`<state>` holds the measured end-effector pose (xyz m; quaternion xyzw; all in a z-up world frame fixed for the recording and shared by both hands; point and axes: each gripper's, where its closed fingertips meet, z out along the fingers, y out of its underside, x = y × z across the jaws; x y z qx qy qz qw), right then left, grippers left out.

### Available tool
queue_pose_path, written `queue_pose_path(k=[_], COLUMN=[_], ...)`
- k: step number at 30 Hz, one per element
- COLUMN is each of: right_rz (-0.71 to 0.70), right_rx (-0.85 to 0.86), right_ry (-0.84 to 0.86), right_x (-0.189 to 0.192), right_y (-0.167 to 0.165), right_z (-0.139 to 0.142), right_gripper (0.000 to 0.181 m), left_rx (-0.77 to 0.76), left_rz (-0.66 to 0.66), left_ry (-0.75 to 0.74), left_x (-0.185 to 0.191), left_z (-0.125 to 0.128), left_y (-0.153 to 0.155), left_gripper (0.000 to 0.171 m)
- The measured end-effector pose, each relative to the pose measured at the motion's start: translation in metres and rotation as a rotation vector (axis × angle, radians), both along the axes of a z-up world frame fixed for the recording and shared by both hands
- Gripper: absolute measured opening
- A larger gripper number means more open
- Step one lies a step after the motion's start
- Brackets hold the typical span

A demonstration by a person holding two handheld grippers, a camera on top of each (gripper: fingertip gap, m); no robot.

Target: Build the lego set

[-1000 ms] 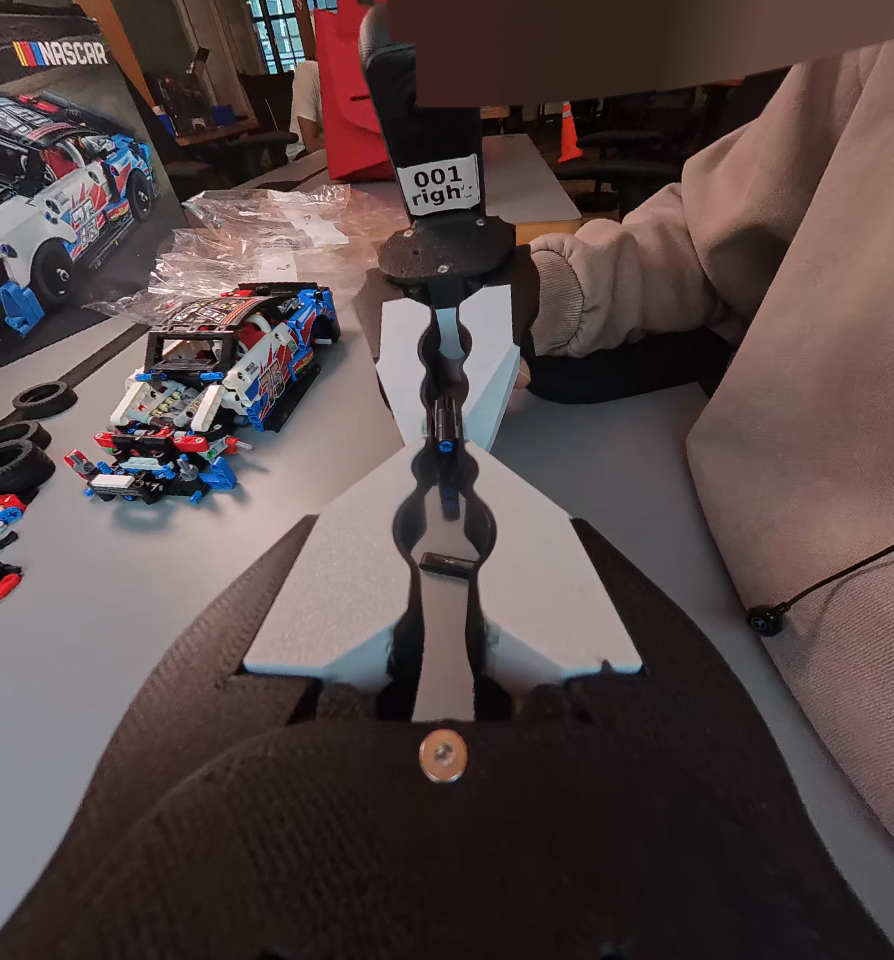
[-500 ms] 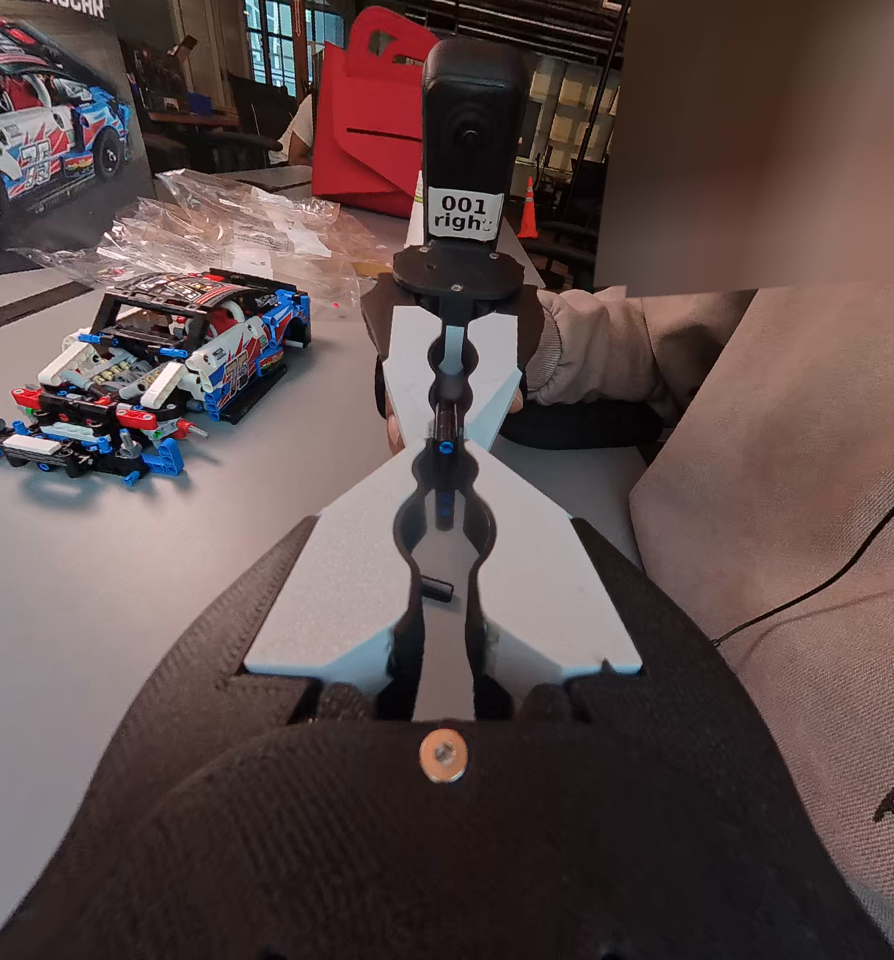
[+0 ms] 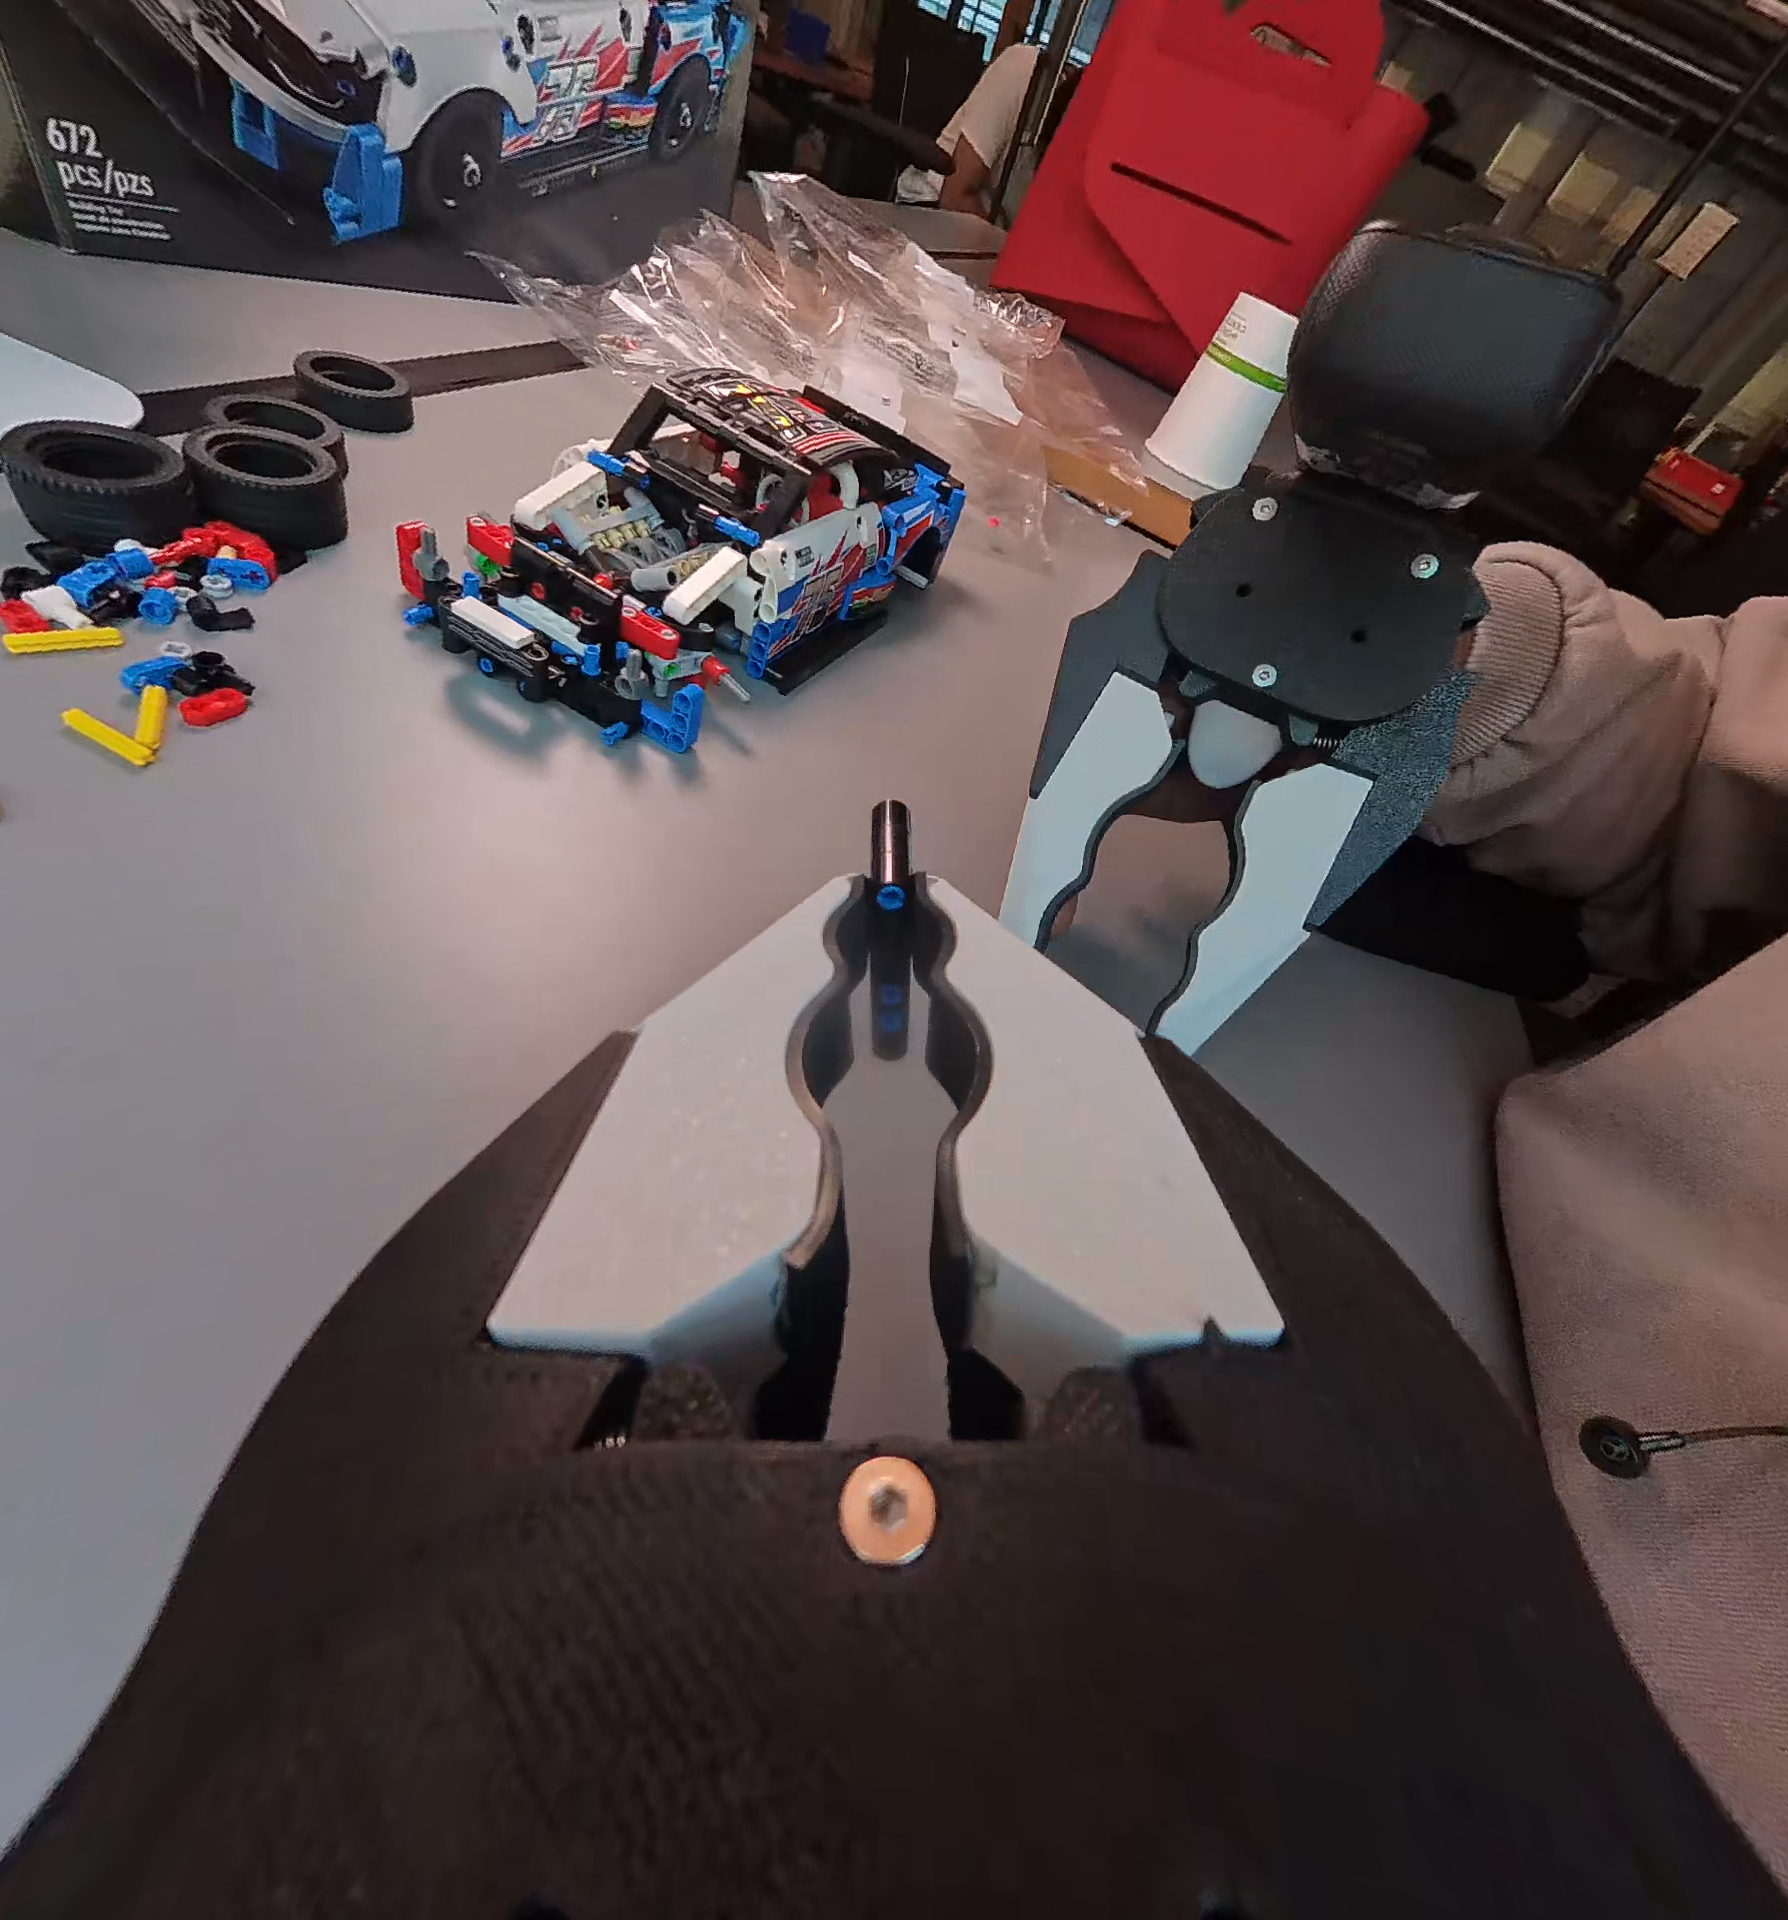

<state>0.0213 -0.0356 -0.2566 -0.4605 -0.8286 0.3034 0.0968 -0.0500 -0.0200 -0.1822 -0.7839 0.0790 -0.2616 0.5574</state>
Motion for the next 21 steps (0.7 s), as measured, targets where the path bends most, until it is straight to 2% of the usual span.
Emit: queue_pose_path(k=[2,5,9,15,17,19,21], right_rz=[-0.064,-0.087,-0.095,0.001,0.010,0.013,0.014], right_rx=[-0.024,0.027,0.108,0.167,0.192,0.210,0.226], right_ry=[-0.032,-0.054,-0.059,-0.065,-0.040,-0.006,0.058], right_x=[-0.001,-0.001,-0.008,-0.003,-0.002,0.000,-0.002], right_y=[-0.005,-0.014,-0.010,-0.006,-0.002,0.003,0.008], right_z=[0.001,-0.002,-0.004,-0.004,-0.003,-0.002,0.001], right_gripper=[0.040,0.051,0.037,0.037,0.037,0.037,0.037], left_rx=[-0.003,0.000,0.010,0.045,0.116,0.265,0.422], left_rz=[0.002,0.003,0.004,-0.057,-0.141,-0.205,-0.211], left_ry=[0.000,-0.003,0.013,0.038,0.064,0.117,0.232], left_x=[-0.001,-0.001,-0.001,0.007,0.019,0.031,0.040], left_z=[0.000,0.002,0.005,0.010,0.018,0.035,0.050], left_y=[0.000,0.000,-0.001,-0.006,-0.012,-0.021,-0.029], left_gripper=[0.006,0.006,0.005,0.005,0.005,0.005,0.005])
